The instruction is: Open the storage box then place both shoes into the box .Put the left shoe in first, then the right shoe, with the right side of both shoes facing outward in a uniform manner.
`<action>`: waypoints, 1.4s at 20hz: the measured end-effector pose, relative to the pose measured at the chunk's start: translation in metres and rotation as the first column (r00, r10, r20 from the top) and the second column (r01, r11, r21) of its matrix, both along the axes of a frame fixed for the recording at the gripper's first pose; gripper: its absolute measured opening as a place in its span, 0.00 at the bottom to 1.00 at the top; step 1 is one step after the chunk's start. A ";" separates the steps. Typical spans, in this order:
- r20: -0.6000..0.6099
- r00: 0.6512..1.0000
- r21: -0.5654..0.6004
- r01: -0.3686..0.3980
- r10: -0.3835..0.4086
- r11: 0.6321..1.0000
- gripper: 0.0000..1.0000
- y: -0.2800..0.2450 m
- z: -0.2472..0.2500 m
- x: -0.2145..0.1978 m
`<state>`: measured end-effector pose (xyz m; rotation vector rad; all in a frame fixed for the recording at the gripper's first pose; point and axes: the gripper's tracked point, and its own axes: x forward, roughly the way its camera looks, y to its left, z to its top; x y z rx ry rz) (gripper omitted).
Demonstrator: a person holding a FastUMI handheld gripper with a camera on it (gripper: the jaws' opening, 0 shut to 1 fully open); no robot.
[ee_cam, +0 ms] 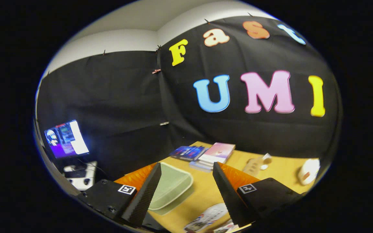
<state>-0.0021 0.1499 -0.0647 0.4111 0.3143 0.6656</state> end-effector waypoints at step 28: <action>-0.541 0.564 0.726 -0.063 0.624 0.685 0.96 0.159 -0.198 -0.017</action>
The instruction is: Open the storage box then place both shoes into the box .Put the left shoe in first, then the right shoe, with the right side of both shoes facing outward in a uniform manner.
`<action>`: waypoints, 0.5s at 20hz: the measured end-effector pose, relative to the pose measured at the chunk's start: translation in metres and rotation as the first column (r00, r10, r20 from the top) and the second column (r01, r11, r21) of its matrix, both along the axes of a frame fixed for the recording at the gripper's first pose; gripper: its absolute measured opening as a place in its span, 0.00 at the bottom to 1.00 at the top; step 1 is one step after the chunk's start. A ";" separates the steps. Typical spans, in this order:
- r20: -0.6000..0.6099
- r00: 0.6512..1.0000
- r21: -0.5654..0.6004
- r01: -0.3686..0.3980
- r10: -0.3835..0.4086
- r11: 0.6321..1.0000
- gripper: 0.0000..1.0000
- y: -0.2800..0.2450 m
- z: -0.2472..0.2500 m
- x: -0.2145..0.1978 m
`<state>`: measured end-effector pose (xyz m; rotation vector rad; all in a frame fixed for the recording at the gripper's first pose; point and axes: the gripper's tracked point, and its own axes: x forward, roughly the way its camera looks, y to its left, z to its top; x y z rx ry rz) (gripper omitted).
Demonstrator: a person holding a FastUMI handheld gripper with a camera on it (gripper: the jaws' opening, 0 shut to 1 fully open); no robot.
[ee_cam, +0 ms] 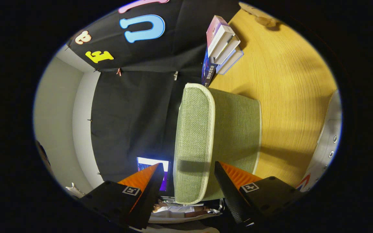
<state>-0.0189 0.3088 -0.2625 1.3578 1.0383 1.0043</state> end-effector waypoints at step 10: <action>-0.078 0.997 0.041 -0.001 0.004 0.999 0.35 0.004 0.007 -0.004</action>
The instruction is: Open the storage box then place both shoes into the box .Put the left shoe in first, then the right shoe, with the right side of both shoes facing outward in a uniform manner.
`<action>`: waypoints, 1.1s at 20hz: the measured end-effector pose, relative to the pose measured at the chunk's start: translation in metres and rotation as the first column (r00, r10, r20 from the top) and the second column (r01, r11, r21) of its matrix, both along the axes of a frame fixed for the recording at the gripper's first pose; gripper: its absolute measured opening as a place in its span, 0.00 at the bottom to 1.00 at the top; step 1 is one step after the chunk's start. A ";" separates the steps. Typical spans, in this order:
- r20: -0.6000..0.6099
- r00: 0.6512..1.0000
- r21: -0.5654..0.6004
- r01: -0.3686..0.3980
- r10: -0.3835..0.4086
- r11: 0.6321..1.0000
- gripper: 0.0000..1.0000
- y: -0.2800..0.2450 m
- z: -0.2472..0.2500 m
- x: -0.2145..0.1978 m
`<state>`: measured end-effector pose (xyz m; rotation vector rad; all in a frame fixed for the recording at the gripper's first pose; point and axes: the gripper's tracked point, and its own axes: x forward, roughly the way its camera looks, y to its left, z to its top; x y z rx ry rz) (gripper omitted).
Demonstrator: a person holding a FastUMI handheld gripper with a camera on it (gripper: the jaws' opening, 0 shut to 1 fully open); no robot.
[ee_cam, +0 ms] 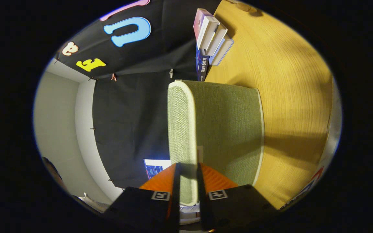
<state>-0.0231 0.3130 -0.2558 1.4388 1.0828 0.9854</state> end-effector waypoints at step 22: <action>0.437 0.900 -0.100 0.060 -0.011 0.993 0.07 0.168 0.237 0.036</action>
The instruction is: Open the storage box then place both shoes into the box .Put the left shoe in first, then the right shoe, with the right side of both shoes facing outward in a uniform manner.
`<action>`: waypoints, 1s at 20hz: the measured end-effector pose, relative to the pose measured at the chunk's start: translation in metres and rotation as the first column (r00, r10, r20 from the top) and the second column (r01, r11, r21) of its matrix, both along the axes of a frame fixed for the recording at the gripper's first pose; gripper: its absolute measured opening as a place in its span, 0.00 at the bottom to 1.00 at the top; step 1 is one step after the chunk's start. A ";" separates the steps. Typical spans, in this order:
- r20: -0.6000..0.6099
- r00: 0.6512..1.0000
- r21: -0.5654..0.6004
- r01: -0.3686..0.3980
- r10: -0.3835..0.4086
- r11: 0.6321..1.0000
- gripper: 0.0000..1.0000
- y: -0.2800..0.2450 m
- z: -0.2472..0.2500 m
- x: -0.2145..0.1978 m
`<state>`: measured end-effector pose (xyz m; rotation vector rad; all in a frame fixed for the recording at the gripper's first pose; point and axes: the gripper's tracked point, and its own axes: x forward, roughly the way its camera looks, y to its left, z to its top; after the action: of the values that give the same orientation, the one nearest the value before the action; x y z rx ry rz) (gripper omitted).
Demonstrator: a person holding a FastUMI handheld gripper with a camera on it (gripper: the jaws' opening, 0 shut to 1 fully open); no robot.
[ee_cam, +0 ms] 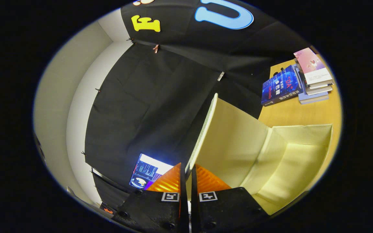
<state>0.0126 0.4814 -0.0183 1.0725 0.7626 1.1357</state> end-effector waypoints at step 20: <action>0.352 0.901 -0.508 0.412 -0.255 0.756 0.96 -0.166 -0.088 -0.001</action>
<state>0.0119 0.3150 -0.1066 0.4981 0.6069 0.6449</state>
